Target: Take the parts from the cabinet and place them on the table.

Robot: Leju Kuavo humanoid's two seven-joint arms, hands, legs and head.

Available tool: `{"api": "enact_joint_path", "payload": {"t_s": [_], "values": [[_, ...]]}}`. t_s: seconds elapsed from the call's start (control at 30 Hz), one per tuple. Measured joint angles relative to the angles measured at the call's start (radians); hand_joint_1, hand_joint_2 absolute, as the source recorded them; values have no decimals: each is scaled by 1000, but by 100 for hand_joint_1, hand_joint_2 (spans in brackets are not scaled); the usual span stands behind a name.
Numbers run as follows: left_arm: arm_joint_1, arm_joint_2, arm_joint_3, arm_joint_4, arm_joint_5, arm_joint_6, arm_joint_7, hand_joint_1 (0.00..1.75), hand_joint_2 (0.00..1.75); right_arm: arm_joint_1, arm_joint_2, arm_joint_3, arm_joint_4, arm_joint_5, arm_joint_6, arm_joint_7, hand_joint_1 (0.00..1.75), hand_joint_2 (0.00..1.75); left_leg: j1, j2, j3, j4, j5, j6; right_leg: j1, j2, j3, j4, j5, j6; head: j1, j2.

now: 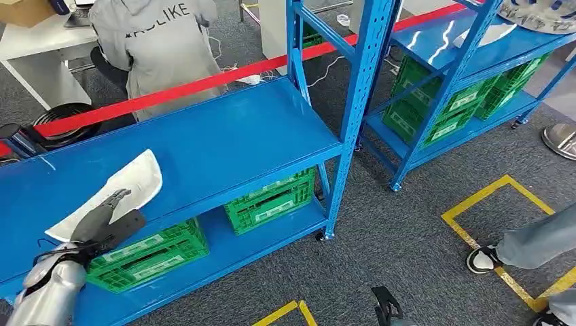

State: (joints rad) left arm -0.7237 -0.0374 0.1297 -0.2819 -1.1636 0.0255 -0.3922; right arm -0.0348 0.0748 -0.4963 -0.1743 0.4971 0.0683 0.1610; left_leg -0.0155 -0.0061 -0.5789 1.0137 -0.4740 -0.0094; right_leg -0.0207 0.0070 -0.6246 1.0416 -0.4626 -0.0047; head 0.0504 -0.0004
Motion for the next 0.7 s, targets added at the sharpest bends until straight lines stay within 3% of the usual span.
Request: {"api": "enact_joint_path", "payload": {"t_s": [0.3, 0.5, 0.7], "values": [[12, -14, -76, -15, 27, 62, 22, 0, 175, 1, 0, -13, 0, 5, 0, -1, 0, 0, 0, 0, 0, 1, -1, 1, 0, 0, 1, 0, 0, 0, 0, 0], [18, -26, -162, -21, -29, 223, 100, 0, 175, 0, 0, -13, 0, 16, 0, 2, 0, 0, 0, 0, 0, 1, -1, 1, 0, -1, 1, 0, 0, 1, 0, 0], [19, -45, -262, -21, -26, 317, 146, 0, 175, 0, 0, -17, 0, 23, 1, -3, 0, 0, 0, 0, 0, 2, -1, 2, 0, -1, 1, 0, 0, 1, 0, 0]]}}
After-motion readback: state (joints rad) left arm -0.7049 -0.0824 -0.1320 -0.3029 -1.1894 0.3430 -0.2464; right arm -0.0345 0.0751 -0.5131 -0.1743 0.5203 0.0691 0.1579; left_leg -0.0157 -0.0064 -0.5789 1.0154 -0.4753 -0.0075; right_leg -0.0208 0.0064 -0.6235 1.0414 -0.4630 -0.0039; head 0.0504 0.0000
